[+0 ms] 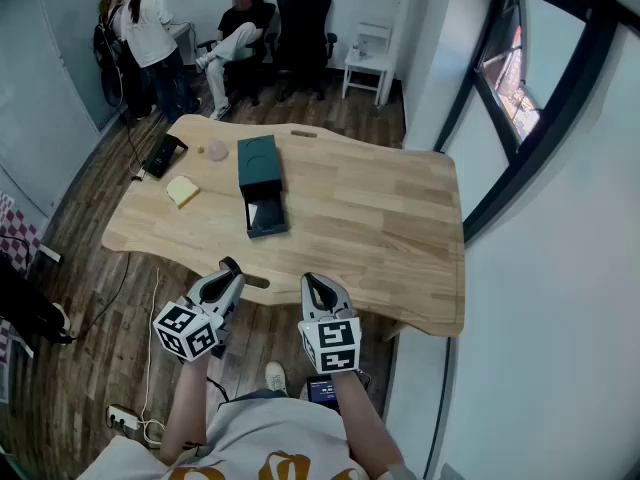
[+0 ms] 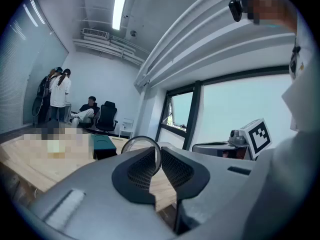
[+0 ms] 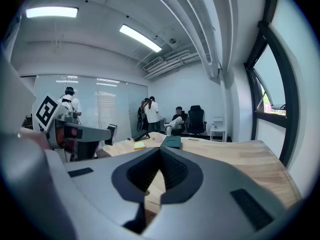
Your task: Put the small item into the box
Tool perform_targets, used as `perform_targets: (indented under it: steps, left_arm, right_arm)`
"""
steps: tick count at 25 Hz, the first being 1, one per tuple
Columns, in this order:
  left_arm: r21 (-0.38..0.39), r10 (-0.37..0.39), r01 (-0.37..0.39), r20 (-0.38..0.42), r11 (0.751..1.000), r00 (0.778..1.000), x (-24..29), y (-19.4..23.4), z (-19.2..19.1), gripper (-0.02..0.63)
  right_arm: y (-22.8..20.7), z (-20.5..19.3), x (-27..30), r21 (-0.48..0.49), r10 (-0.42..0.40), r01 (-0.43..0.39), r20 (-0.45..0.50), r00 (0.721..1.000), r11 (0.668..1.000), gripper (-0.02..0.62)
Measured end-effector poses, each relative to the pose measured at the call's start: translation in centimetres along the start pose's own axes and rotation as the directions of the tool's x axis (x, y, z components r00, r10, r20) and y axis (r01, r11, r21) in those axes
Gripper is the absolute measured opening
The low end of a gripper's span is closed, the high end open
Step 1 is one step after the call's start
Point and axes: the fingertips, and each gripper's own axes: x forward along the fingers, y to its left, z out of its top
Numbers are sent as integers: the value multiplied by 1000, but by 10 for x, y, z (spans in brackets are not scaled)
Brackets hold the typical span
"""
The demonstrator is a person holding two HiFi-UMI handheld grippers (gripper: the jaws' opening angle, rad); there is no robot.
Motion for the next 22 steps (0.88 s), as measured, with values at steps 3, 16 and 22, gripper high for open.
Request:
perform_targets:
  steps: [3,16,22]
  left_arm:
    - [-7,4,-4,1,1000,1000,-3,-1,-1,40]
    - [-22,24,-24,10,999,1000,-2,-9,1,40]
    - [-48,32,-31,29,998,999,-1,-10,-3,40]
  right_arm:
    - [-1,0,-3,-2,0,0,-1,1000,1000,3]
    - [-12,0,-15,31,-6,5,10,1000,1000,4]
    - [-19,-7,-13,37,-6,7,-7,1000,999,5]
